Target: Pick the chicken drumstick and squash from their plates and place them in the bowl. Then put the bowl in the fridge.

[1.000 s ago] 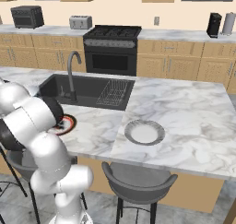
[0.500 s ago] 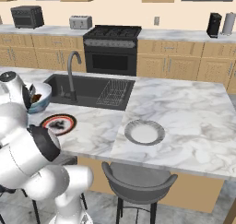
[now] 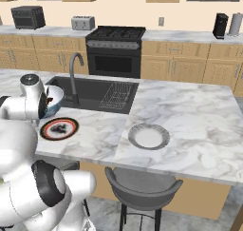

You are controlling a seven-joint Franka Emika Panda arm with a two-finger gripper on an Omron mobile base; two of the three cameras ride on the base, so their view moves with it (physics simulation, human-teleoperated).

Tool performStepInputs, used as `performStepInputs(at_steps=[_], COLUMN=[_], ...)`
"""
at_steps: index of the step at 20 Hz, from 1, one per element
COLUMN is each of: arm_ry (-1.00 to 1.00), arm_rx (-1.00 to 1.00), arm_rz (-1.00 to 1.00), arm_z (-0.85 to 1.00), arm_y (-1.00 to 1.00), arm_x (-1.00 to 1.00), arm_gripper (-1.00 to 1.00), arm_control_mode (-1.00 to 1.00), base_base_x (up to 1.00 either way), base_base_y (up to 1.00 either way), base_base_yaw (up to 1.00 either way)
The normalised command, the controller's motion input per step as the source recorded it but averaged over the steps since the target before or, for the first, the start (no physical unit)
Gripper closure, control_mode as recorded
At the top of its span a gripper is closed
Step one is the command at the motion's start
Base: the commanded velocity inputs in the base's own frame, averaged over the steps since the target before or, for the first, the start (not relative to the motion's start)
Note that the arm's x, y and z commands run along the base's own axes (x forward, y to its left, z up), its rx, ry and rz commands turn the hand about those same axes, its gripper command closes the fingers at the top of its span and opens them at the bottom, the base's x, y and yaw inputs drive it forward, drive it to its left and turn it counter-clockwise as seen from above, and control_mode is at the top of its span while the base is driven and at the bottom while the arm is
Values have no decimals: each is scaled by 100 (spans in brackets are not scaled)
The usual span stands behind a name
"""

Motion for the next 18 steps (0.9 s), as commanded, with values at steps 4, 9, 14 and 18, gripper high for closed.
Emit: performStepInputs(at_steps=[4,9,14,18], arm_ry=[0,0,0,0], arm_rx=[0,0,0,0], arm_rz=[16,9,1,0], arm_z=[23,15,7,2], arm_y=[-63,-57,-49,-40], arm_x=[-15,-23,-23,-17], arm_gripper=[100,100,100,100], arm_control_mode=[-100,-100,-100,-100], base_base_x=[0,0,0,0], base_base_y=[0,0,0,0], base_base_yaw=[0,0,0,0])
